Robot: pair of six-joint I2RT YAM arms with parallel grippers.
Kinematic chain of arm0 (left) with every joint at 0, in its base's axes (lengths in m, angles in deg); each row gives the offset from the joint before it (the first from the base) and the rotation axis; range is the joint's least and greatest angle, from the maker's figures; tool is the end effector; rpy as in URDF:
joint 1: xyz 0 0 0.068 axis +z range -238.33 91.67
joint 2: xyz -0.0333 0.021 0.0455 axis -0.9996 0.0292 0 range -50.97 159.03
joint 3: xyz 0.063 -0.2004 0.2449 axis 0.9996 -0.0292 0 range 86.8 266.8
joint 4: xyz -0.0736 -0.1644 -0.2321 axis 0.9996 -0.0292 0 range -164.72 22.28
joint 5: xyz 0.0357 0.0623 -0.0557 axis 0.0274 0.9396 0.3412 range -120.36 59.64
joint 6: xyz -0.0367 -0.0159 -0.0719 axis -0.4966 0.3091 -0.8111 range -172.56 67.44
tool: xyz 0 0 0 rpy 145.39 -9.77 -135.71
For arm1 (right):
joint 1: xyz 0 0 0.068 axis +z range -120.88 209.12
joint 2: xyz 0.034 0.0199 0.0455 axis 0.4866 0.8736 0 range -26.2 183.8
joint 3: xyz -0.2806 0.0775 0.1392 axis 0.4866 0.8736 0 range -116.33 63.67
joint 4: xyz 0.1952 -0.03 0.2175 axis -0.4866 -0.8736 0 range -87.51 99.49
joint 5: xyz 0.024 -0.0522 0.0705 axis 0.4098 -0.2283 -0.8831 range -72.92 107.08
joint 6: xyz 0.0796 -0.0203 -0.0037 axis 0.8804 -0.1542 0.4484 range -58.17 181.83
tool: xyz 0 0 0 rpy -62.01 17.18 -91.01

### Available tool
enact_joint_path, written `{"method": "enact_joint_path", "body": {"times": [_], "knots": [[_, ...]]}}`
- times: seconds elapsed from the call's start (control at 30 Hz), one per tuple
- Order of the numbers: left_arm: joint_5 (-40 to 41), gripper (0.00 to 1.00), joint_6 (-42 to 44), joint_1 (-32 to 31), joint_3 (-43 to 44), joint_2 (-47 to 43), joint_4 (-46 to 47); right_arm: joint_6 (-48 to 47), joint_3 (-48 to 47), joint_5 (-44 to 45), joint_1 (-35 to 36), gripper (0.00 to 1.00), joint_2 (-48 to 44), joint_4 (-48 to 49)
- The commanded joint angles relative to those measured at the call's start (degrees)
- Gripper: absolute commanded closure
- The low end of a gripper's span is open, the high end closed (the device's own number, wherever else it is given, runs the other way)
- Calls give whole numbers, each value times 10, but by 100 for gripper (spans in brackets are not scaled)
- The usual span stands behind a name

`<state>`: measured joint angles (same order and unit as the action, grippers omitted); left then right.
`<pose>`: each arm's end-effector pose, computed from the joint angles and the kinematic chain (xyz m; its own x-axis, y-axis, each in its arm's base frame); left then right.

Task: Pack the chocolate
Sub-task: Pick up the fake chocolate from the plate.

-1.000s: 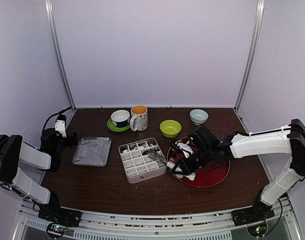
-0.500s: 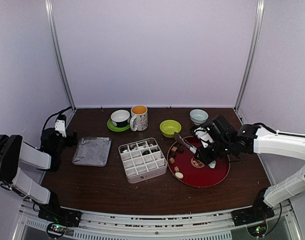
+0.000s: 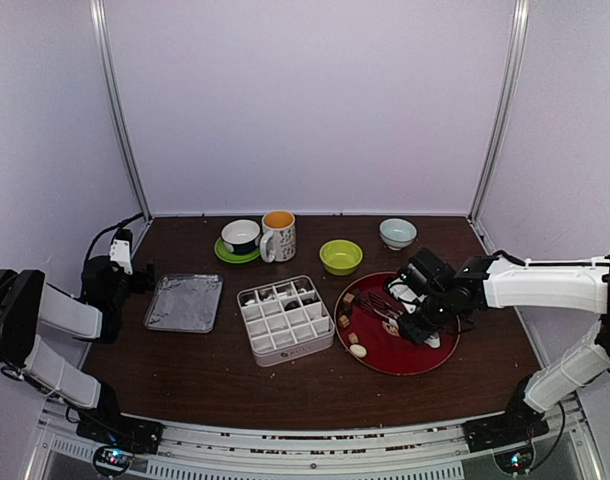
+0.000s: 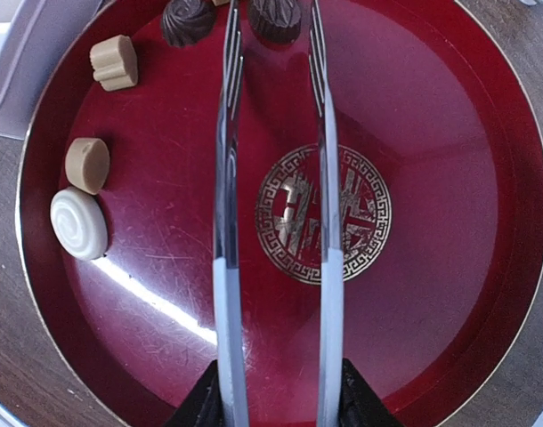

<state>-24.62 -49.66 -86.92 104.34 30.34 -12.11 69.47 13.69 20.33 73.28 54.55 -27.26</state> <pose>0.2932 0.0144 0.1805 -0.1479 0.0466 -0.9879 -0.1160 0.9912 0.0641 0.2149 0.2030 0.1989 -0.7473 -0.5409 -0.3859 -0.5859 0.8104 -0.0011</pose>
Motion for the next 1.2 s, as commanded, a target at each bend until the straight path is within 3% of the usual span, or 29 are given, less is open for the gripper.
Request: {"method": "enact_joint_path", "body": {"times": [0.0,0.43,0.63,0.73,1.0,1.17], "knots": [[-5,2,-5,4,15,3,23,0,-4,-14,-14,61,9,8],[-5,2,-4,5,15,3,23,-19,-65,-47,-44,59,78,11],[-4,2,-5,4,15,3,23,-25,-87,-64,-53,69,97,6],[-5,2,-5,4,15,3,23,-26,-86,-64,-53,77,81,-3],[-5,2,-5,4,15,3,23,-23,-91,-61,-47,79,5,-32],[-5,2,-5,5,15,3,23,-27,-112,-100,8,79,-23,-12]]}}
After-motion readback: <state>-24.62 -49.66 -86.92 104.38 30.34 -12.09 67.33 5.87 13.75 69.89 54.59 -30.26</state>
